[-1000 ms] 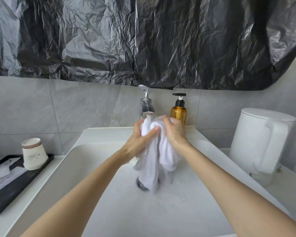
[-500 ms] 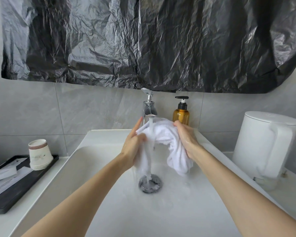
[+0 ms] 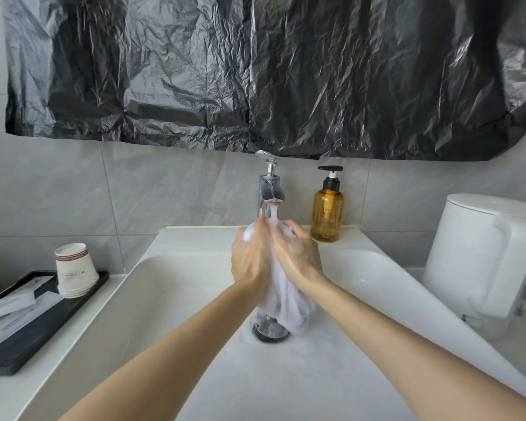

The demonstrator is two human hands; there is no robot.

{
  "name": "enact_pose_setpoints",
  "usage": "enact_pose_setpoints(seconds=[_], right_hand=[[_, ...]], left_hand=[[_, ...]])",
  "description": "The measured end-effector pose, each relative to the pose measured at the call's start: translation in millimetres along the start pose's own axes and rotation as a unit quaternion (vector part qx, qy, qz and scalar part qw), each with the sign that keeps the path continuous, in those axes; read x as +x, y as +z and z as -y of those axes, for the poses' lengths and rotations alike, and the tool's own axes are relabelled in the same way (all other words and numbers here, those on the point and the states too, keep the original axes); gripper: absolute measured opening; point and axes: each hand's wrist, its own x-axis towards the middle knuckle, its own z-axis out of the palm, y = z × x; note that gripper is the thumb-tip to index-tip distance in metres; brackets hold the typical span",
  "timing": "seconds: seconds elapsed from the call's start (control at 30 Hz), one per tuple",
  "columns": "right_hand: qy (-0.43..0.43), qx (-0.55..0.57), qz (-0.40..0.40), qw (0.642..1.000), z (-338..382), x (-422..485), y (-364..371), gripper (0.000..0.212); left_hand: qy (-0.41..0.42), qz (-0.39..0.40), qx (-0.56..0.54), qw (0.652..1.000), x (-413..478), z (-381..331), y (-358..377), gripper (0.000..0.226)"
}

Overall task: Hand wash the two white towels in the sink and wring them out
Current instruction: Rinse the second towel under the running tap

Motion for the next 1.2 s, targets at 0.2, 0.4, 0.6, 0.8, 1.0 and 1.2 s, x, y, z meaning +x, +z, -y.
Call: enact_pose_setpoints(seconds=[0.2,0.4,0.6,0.8,1.0,1.2], right_hand=[[-0.083,-0.015,-0.049,0.995,-1.3,8.4,3.2,0.036],[-0.134,-0.133,0.096,0.977,-14.8,18.0,-23.8,0.036],[0.019,-0.037,0.146,0.988,-11.2,26.3,-43.6,0.052],[-0.092,-0.161,0.226,0.956,-8.7,16.4,-39.9,0.093],[-0.162,-0.253,0.123,0.946,-1.4,12.1,-29.9,0.055],[-0.059,-0.138,0.043,0.988,-7.1,27.6,-50.5,0.022]], left_hand=[[0.087,-0.014,0.11,0.99,4.9,-6.4,-8.1,0.033],[0.124,0.096,0.308,0.938,17.7,3.3,-27.9,0.053],[-0.045,0.138,0.082,0.986,27.9,-4.6,-24.4,0.051],[-0.177,0.155,-0.075,0.969,48.0,-4.9,-38.1,0.075],[-0.168,0.216,-0.062,0.96,52.8,-17.4,-56.2,0.057],[-0.112,0.296,0.077,0.945,49.0,-31.4,-66.1,0.069]])
